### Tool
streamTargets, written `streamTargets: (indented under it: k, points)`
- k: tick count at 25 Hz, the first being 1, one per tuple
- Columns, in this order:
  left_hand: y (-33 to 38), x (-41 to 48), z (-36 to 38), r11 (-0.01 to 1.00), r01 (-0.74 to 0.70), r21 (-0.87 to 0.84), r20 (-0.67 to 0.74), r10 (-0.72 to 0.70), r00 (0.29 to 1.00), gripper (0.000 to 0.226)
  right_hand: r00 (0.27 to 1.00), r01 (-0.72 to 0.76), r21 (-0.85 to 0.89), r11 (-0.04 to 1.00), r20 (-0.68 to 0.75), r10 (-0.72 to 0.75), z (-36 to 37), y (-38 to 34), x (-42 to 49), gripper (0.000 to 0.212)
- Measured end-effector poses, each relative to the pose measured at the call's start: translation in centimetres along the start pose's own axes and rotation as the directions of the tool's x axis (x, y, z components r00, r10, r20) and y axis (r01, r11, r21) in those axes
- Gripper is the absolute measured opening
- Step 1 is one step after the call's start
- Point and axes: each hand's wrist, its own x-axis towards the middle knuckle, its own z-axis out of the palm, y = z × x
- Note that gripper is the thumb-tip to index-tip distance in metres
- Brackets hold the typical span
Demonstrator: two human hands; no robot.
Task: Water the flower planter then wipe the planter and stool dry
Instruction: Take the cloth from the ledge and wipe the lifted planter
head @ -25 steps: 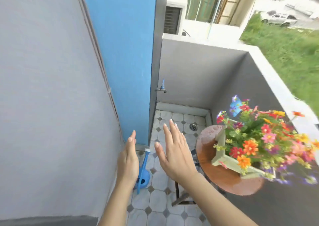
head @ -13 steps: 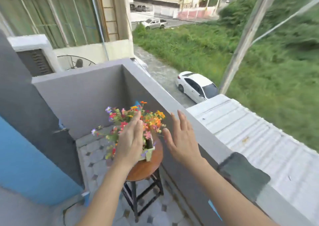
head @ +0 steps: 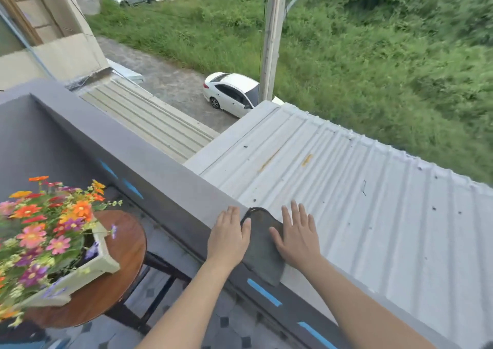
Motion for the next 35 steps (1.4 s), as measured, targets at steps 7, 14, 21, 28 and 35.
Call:
streamTargets:
  k: [7,14,21,28,35]
  points:
    - [1.6,1.0,3.5,0.947,0.005,0.322,-0.14,0.042,0.989,0.045,0.998,0.05,-0.003,0.999,0.034,-0.05,2.2,0.8,1.0,0.086]
    - [3.0,0.7,3.9,0.946,0.301,0.118,-0.125,-0.286,0.95,0.04,0.992,0.125,0.169,0.978,-0.02,-0.123,2.2,1.1,1.2,0.062]
    - [1.8,-1.4,0.7,0.984,0.176,-0.041,0.051,-0.173,0.984,0.034,0.989,0.14,0.165,0.976,0.019,-0.145,0.7,1.9,2.1,0.043]
    - [-4.0,-8.4,-8.3,0.702,0.24,-0.67,0.103,-0.233,0.967,0.027,0.938,0.305,0.475,0.826,0.0,-0.347,-1.7,-6.8,-2.4,0.025]
    - [-14.3,-21.5,-11.9,0.454,0.168,-0.875,-0.075,-0.471,0.879,0.016,0.806,0.462,0.609,0.645,0.016,-0.592,3.9,-21.9,-9.4,0.032]
